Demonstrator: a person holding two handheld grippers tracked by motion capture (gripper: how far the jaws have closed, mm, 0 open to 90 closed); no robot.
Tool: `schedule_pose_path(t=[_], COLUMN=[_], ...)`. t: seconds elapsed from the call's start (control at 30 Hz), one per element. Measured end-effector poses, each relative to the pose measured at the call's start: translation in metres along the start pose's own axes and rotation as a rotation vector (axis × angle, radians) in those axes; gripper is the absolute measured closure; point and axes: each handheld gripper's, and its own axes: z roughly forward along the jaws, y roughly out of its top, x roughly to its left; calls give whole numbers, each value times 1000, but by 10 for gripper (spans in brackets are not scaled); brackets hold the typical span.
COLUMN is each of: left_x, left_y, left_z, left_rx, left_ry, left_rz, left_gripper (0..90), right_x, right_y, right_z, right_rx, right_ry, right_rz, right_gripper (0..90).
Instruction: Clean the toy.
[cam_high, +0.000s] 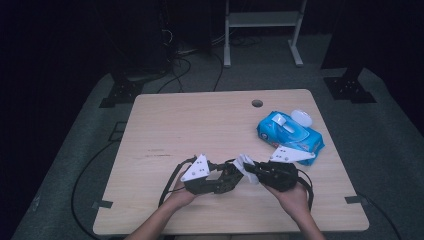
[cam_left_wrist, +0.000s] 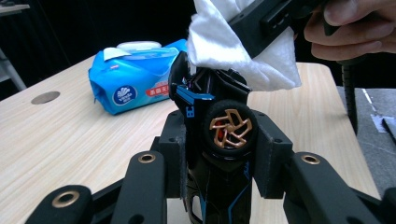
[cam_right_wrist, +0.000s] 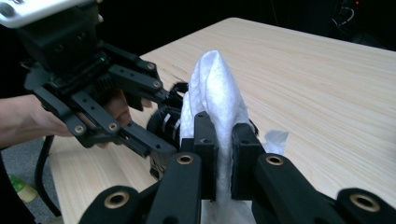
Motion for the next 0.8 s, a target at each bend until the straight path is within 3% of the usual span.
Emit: schedule_pose_path(t=[0.1,0.37,0.6,0.8], left_x=[0,-3,-6,-8], left_y=[-1,-2,-4,-5], left_z=[0,-1,-3,-3], left_rx=[-7,-20,-27,-34], left_ry=[-12,-15,-21,-24], left_rz=[-12,3,19,32], left_gripper=[615,615,613,612], right_x=[3,11,23,22], right_y=[3,6,11,10], right_z=[1,1,7,5], right_rx=[-6,-5,3,16], right_ry=[10,19,26,27], right_rz=[-12,-30,-83,-78], right_gripper=[832,832,833,833])
